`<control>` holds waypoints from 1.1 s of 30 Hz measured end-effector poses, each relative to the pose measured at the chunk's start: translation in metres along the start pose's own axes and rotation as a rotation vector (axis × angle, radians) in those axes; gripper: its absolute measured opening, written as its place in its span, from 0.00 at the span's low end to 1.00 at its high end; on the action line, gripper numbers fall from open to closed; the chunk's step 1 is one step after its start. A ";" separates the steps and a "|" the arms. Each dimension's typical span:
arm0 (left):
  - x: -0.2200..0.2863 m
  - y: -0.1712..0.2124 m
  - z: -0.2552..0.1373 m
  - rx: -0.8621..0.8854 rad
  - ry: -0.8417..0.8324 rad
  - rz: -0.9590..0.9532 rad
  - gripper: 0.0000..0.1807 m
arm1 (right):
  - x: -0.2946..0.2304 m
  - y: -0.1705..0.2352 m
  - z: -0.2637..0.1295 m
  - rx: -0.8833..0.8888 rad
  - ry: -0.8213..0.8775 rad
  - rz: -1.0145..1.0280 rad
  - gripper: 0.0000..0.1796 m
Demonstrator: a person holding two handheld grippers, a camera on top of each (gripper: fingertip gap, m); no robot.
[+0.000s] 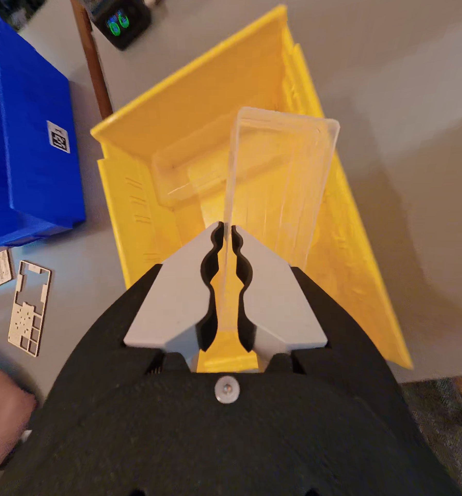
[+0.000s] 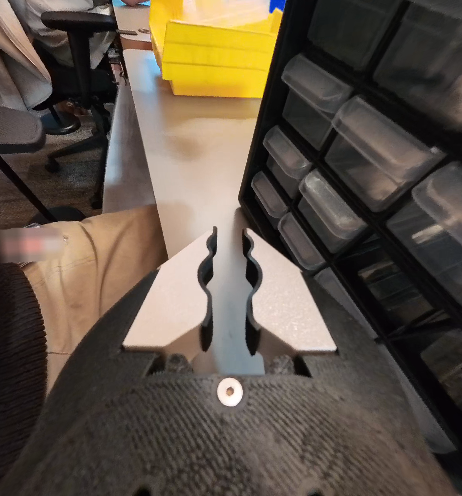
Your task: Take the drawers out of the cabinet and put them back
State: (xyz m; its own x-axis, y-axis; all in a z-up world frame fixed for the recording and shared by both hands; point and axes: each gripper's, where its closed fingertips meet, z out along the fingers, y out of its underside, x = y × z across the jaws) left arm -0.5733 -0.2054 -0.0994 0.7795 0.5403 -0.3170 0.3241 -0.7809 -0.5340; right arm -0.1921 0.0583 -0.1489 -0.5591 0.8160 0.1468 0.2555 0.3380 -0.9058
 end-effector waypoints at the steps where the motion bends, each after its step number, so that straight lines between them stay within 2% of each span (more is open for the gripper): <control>1: 0.005 -0.006 -0.015 0.034 0.004 -0.007 0.02 | 0.000 -0.002 -0.001 0.006 0.003 -0.003 0.10; 4: 0.033 -0.028 -0.063 0.160 0.001 0.009 0.02 | -0.004 -0.011 -0.004 0.031 0.008 -0.016 0.10; 6: 0.069 -0.043 -0.095 0.252 0.026 0.039 0.02 | -0.010 -0.019 -0.005 0.054 0.001 -0.021 0.10; 10: 0.172 -0.071 -0.156 0.435 0.165 0.125 0.02 | -0.027 -0.041 -0.011 0.119 0.001 -0.054 0.10; 14: 0.279 -0.084 -0.190 0.601 0.274 0.189 0.01 | -0.049 -0.072 -0.030 0.228 0.089 -0.183 0.07; 16: 0.323 -0.086 -0.189 0.633 0.314 0.151 0.01 | -0.077 -0.090 -0.042 0.319 0.036 -0.180 0.08; 19: 0.399 -0.072 -0.161 0.524 0.471 0.075 0.01 | -0.105 -0.094 -0.051 0.348 -0.016 -0.151 0.13; 21: 0.441 -0.064 -0.143 0.478 0.531 0.038 0.01 | -0.109 -0.073 -0.044 0.231 0.005 -0.133 0.17; 26: 0.499 -0.053 -0.117 0.431 0.556 0.011 0.01 | -0.107 0.012 -0.027 -0.273 0.133 -0.084 0.26; 30: 0.520 -0.056 -0.110 0.375 0.696 -0.145 0.01 | -0.094 0.041 -0.025 -0.422 0.257 -0.158 0.28; 33: 0.523 -0.057 -0.104 0.334 0.796 -0.282 0.01 | -0.083 0.051 -0.029 -0.467 0.320 -0.180 0.23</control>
State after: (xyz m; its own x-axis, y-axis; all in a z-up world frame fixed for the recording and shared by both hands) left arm -0.1280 0.0892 -0.1534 0.8753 0.2245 0.4284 0.4829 -0.4540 -0.7488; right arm -0.1101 0.0216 -0.1958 -0.3789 0.8029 0.4602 0.5393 0.5957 -0.5952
